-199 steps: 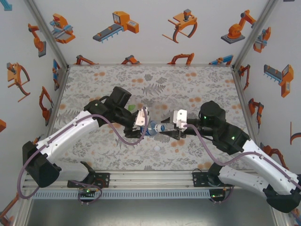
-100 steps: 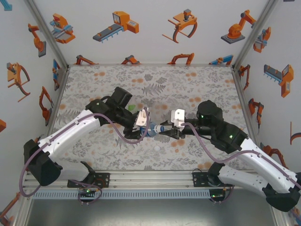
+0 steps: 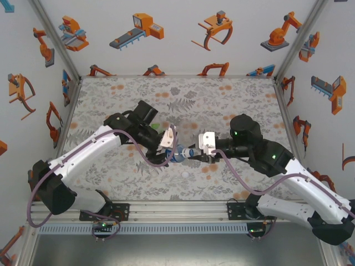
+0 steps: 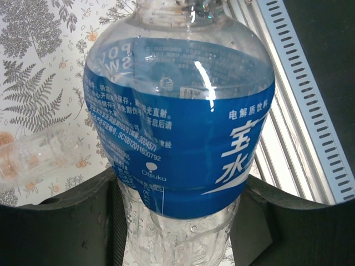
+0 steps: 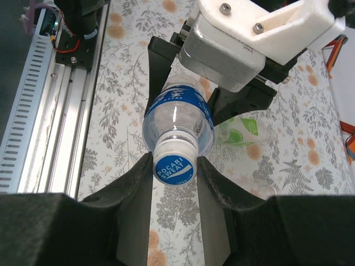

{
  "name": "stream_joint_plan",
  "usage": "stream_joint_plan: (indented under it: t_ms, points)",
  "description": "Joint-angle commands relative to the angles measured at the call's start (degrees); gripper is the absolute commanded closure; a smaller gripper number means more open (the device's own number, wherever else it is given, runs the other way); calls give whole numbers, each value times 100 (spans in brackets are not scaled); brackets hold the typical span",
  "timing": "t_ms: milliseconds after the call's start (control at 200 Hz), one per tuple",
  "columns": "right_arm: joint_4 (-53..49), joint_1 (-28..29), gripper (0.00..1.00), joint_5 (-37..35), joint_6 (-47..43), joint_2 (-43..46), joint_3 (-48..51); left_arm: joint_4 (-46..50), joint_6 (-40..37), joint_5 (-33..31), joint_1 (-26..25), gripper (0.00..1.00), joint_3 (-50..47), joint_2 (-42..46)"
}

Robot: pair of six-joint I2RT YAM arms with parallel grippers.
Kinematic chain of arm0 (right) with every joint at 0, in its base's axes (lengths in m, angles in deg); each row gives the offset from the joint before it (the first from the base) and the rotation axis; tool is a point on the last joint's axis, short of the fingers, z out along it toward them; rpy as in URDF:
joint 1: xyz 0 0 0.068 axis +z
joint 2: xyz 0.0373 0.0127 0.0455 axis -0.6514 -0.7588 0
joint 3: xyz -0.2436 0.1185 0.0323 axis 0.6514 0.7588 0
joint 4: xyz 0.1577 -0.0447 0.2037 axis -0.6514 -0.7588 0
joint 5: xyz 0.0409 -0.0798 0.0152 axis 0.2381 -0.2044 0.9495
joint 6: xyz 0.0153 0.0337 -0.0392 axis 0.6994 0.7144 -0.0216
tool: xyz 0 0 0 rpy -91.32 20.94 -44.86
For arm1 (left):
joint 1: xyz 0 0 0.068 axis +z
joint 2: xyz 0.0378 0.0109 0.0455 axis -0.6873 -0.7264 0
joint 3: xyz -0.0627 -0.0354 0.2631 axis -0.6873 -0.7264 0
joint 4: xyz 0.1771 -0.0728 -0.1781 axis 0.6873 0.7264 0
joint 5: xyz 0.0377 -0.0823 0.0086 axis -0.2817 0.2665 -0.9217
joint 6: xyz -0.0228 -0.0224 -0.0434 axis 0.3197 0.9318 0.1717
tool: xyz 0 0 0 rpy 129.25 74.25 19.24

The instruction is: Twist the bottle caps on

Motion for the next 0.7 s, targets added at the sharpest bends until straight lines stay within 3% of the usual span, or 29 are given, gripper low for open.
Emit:
stream_joint_plan:
  t_ms: [0, 140, 401, 696]
  points:
    - [-127, 74, 100, 234, -214, -151, -211, 162, -207, 437, -40, 100, 193, -44]
    - [132, 82, 100, -152, 994, -187, -142, 88, 26, 38, -47, 100, 239, -52]
    - [603, 83, 100, -2235, 5160, -235, 257, -1055, 587, -865, -41, 100, -244, 339]
    - [1259, 83, 100, -3042, 9225, -266, 1134, -2110, 1080, -1147, -40, 100, -659, 666]
